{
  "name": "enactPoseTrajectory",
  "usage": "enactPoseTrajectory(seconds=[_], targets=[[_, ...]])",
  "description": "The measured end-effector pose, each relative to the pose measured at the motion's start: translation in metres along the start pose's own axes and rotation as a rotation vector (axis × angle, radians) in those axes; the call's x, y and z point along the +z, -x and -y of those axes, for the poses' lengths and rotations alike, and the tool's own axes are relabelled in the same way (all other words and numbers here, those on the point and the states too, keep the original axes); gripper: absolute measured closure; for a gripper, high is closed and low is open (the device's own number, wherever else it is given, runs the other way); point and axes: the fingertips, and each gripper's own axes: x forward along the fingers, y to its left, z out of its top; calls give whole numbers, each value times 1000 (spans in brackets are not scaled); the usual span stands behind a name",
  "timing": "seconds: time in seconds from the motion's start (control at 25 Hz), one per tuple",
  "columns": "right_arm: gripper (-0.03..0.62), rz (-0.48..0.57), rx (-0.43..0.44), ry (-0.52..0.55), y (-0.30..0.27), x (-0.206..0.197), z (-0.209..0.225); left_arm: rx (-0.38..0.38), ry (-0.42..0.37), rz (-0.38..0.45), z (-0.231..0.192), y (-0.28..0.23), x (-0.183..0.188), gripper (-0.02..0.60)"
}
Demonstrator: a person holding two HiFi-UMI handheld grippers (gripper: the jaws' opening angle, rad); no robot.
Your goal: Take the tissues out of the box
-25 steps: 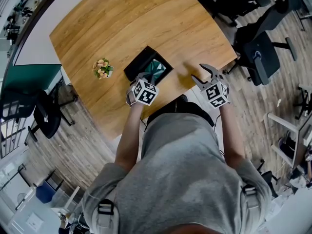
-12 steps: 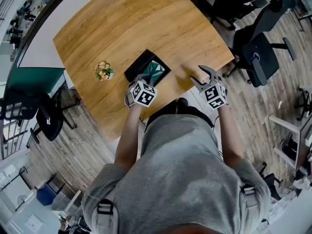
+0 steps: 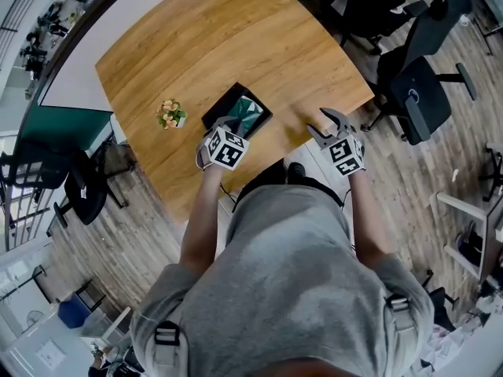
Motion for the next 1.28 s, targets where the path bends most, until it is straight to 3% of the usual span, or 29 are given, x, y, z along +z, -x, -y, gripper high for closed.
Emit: enactPoseTrajectory(seconds=[0.72,1.28], targets=[[376,41,41,-11,36,-20,4,69,-52,-8,19,44,27,561],[378,44,37,-10,67,-51,-4,68,-62,18,51,59,42,561]])
